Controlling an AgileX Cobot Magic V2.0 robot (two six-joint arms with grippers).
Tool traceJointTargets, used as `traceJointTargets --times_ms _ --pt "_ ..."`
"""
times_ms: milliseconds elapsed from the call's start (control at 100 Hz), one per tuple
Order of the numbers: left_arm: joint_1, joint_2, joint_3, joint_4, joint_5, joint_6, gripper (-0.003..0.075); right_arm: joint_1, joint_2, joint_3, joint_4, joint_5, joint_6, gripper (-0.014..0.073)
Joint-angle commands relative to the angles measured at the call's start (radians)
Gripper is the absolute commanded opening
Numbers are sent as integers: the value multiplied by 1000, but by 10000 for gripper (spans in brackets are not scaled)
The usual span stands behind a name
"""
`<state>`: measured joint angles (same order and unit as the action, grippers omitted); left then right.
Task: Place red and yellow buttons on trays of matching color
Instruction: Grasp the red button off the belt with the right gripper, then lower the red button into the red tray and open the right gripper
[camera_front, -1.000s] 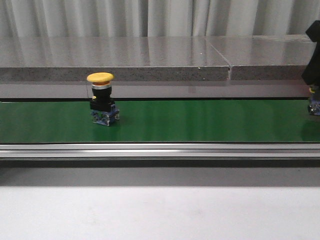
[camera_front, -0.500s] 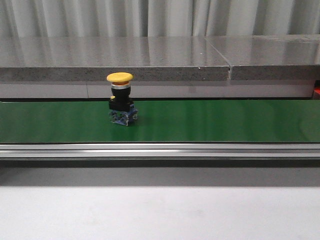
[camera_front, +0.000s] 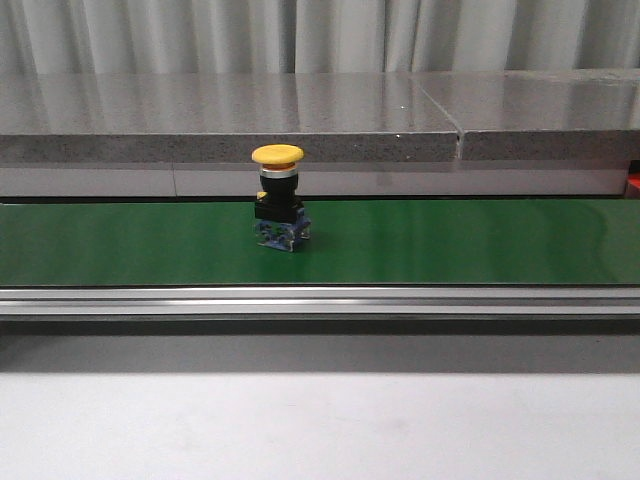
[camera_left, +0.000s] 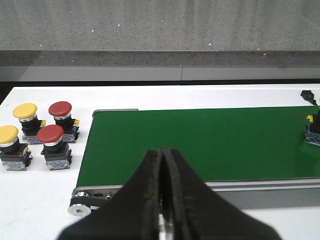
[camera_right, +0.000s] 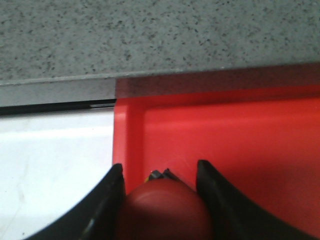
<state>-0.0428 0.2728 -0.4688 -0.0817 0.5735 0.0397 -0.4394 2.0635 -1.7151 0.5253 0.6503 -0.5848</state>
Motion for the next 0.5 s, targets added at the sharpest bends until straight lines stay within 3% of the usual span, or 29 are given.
traceJointTargets --times_ms 0,490 --pt "-9 9 -25 -14 -74 1 -19 -5 -30 -58 19 -44 -10 113" --pt "-9 9 -25 -14 -74 1 -19 -5 67 -71 21 -69 -10 115"
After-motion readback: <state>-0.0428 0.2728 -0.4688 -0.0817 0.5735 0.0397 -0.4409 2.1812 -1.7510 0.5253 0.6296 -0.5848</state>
